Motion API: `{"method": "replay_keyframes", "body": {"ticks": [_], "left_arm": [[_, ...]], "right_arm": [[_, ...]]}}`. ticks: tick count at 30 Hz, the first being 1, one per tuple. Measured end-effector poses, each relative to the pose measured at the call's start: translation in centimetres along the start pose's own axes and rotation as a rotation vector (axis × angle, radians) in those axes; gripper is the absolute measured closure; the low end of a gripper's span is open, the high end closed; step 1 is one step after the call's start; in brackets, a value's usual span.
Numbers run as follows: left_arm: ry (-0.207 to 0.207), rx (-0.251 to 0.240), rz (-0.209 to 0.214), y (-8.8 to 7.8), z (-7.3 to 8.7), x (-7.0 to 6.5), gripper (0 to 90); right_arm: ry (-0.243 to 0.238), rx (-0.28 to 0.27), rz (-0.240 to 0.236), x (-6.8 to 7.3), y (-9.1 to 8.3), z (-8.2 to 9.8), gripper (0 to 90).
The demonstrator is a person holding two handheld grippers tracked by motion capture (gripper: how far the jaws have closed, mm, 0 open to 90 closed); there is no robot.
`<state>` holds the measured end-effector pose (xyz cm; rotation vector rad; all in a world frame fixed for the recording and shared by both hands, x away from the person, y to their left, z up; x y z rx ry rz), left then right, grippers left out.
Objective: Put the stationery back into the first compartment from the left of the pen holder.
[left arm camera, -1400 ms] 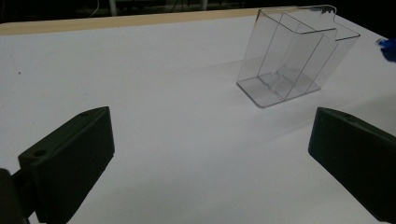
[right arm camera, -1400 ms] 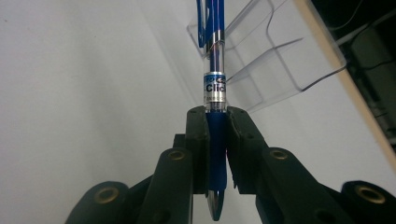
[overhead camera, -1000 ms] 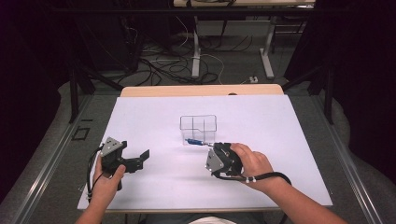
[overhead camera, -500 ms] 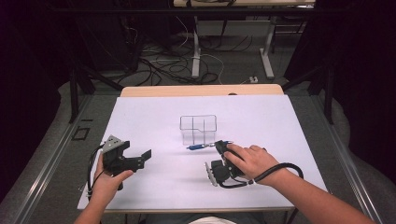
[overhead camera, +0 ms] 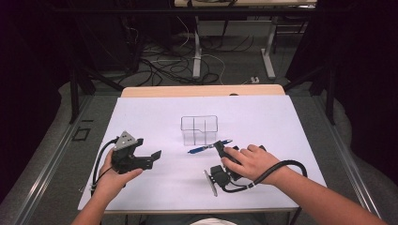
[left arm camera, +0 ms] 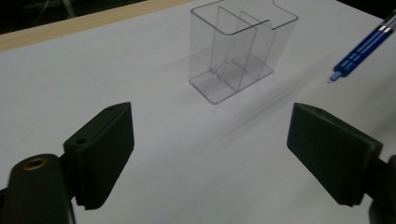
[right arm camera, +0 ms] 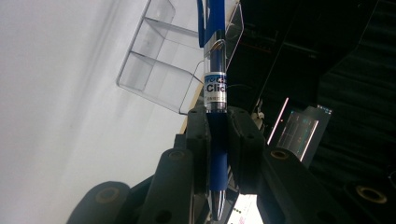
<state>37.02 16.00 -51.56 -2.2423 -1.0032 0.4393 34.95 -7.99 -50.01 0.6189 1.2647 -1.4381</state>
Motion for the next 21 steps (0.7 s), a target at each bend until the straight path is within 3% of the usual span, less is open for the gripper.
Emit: {"method": "replay_keyframes", "body": {"ticks": [9, 12, 16, 21], "left_arm": [[0.175, 0.072, 0.014, 0.6, -2.6, -2.7, 24.1], [0.2, 0.067, 0.032, 0.9, -3.5, -3.5, 28.7], [0.274, 0.09, 0.045, 1.2, -4.3, -4.6, 30.0], [0.333, 0.123, 0.063, 2.0, -5.0, -5.9, 32.5]], "right_arm": [[-0.039, -0.009, 0.013, -0.3, 0.0, -0.5, 79.7], [-0.038, -0.009, 0.008, -0.3, -0.1, -0.7, 79.7], [-0.052, -0.017, 0.011, -0.4, -0.1, -0.9, 79.7], [-0.045, -0.025, 0.015, -0.4, -0.2, -1.1, 79.7]]}}
Point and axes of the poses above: each handheld gripper's, and its own axes: y roughly forward along the jaws, z roughly out of its underside, x roughly to its left, the point moved 8 cm from there along y, roughly forward along the jaws, and after that the axes turned 8 degrees about x, right-handed, at the moved point
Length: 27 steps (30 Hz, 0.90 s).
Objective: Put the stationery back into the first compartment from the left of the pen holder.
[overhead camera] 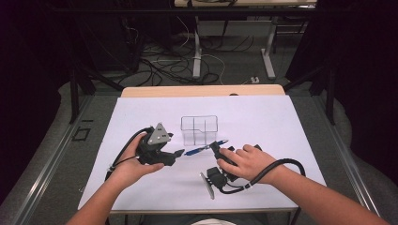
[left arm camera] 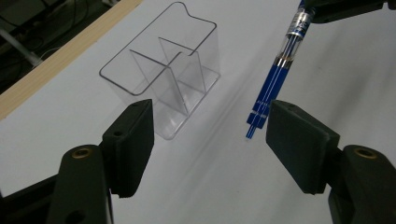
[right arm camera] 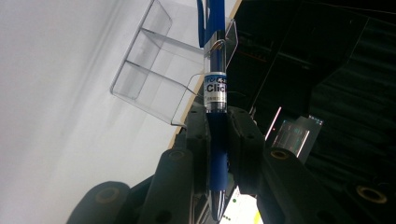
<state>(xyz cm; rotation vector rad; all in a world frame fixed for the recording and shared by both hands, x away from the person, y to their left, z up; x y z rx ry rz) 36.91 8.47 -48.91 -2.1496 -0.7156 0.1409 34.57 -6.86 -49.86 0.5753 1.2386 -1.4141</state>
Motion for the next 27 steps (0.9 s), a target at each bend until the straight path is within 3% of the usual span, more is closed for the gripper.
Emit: {"method": "replay_keyframes", "body": {"ticks": [4, 13, 20, 22, 24, 26, 27], "left_arm": [[0.047, 0.027, 0.005, 0.3, -0.8, -0.5, 34.4], [0.075, 0.038, 0.03, 1.1, -2.0, -1.2, 41.4], [0.106, 0.08, 0.057, 1.9, -2.2, -1.9, 46.5], [0.121, 0.083, 0.056, 2.2, -2.4, -2.1, 47.9], [0.141, 0.092, 0.061, 2.4, -2.5, -2.4, 49.2], [0.159, 0.106, 0.058, 2.7, -2.5, -2.6, 50.8], [0.166, 0.11, 0.063, 2.9, -2.6, -2.7, 51.7]], "right_arm": [[-0.008, -0.009, 0.011, -0.2, 0.0, -0.2, 79.7], [-0.002, -0.009, 0.014, -0.2, -0.2, -0.3, 79.7], [-0.001, -0.014, 0.026, -0.3, -0.2, -0.4, 79.7], [-0.014, -0.015, 0.026, -0.3, -0.2, -0.5, 79.7], [0.016, -0.016, 0.021, -0.1, -0.2, -0.5, 79.7], [-0.015, -0.02, 0.028, -0.3, -0.2, -0.6, 79.7], [-0.005, -0.017, 0.025, -0.2, -0.2, -0.5, 79.7]]}}
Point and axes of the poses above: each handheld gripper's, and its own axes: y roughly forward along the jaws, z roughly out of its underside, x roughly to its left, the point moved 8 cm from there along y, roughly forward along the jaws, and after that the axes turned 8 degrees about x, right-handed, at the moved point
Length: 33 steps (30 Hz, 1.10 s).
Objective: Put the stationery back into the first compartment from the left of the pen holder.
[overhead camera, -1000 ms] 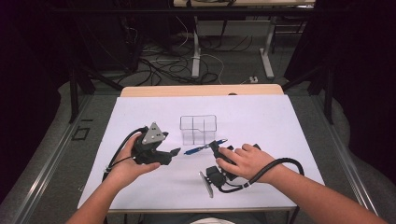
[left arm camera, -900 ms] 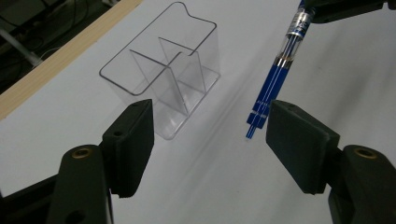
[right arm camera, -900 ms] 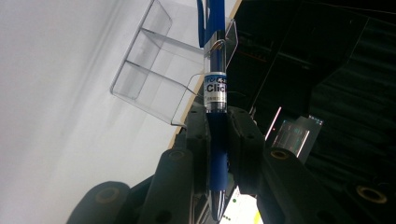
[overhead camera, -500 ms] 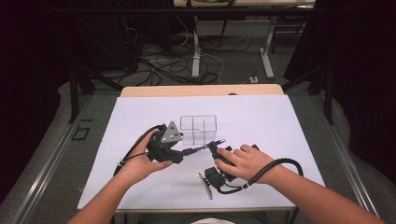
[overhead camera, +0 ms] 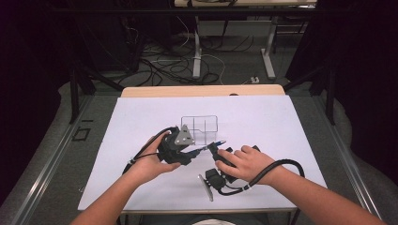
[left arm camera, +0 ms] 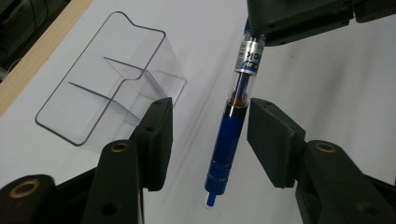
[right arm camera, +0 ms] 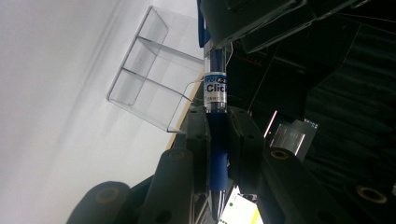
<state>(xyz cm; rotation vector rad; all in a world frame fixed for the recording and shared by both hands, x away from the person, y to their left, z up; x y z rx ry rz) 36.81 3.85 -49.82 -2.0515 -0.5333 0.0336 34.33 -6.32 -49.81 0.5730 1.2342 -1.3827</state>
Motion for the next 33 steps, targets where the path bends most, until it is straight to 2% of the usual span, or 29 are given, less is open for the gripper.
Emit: {"method": "replay_keyframes", "body": {"ticks": [1, 2, 6, 13, 16, 20, 25, 33], "left_arm": [[0.01, 0.004, -0.001, 0.2, -0.1, -0.1, 52.9], [0.023, 0.01, 0.001, 0.3, -0.2, -0.2, 53.8], [0.048, 0.032, 0.004, 0.8, -0.4, -0.6, 57.6], [0.056, 0.05, 0.009, 1.1, -0.9, -1.0, 65.0], [0.059, 0.053, 0.01, 1.2, -1.2, -1.2, 68.3], [0.074, 0.068, 0.014, 1.1, -1.3, -1.4, 71.4], [0.101, 0.097, -0.001, 1.1, -1.3, -1.5, 77.1], [0.133, 0.112, -0.014, 1.3, -1.1, -1.6, 78.8]], "right_arm": [[0.011, 0.001, 0.002, 0.1, 0.0, 0.0, 79.7], [-0.012, -0.007, 0.002, -0.1, 0.0, -0.1, 79.7], [-0.018, -0.012, 0.003, 0.1, 0.0, -0.3, 79.7], [-0.016, -0.012, -0.003, 0.2, 0.0, -0.4, 79.7], [-0.031, -0.013, -0.004, 0.3, 0.0, -0.6, 79.7], [-0.035, -0.011, -0.004, 0.3, 0.0, -0.6, 79.7], [-0.053, -0.019, -0.001, 0.3, 0.1, -0.8, 79.7], [-0.058, -0.015, -0.007, 0.6, 0.1, -1.0, 79.7]]}}
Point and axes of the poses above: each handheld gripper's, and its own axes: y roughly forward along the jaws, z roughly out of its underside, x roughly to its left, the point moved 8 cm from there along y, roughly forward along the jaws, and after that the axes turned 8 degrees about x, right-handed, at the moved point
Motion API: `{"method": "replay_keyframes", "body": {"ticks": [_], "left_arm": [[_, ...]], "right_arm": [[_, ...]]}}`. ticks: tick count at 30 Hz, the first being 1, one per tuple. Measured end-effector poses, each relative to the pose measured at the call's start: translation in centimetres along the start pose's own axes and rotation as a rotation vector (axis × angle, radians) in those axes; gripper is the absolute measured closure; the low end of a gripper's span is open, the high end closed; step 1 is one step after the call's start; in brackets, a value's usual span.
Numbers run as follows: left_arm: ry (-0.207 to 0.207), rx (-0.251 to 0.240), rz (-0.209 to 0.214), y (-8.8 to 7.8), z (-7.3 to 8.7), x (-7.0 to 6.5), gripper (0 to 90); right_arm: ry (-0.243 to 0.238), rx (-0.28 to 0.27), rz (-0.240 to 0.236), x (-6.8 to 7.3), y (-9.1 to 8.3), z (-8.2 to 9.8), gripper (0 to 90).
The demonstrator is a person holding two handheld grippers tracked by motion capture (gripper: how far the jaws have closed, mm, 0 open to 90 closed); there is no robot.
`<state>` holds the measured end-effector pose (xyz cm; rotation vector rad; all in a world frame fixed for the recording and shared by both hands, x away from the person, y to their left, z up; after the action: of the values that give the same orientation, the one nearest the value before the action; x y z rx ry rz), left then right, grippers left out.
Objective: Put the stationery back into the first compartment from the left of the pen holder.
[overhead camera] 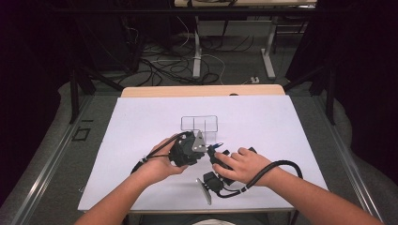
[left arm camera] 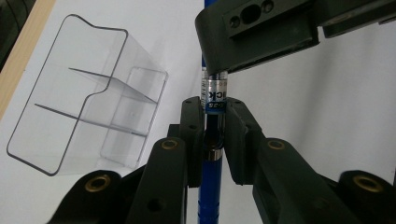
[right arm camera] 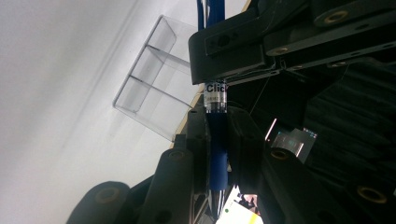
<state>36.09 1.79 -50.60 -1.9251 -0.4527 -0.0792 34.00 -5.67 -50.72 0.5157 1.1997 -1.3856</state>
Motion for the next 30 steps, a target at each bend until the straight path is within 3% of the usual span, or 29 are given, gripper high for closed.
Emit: {"method": "replay_keyframes", "body": {"ticks": [15, 19, 26, 30], "left_arm": [[-0.008, -0.002, 0.002, -0.1, 0.1, 0.1, 79.1], [-0.028, -0.005, -0.008, -0.2, 0.1, 0.5, 79.1], [-0.077, -0.02, -0.024, -0.5, 0.5, 1.5, 79.1], [-0.119, -0.052, -0.027, -1.0, 0.5, 2.3, 79.1]], "right_arm": [[0.034, -0.008, -0.011, -0.2, 0.1, 0.0, 78.3], [0.048, -0.002, 0.004, -0.5, 0.2, 0.3, 64.7], [0.082, 0.0, 0.02, -0.6, 0.0, 0.8, 56.0], [0.113, -0.013, 0.04, -0.9, -0.1, 0.9, 51.7]]}}
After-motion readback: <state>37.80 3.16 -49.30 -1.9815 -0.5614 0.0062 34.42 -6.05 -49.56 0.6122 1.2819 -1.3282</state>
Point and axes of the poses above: each handheld gripper's, and its own axes: y roughly forward along the jaws, z roughly out of its underside, x roughly to its left, the point moved 8 cm from there along y, roughly forward along the jaws, and after that the axes turned 8 degrees about x, right-handed, at the moved point
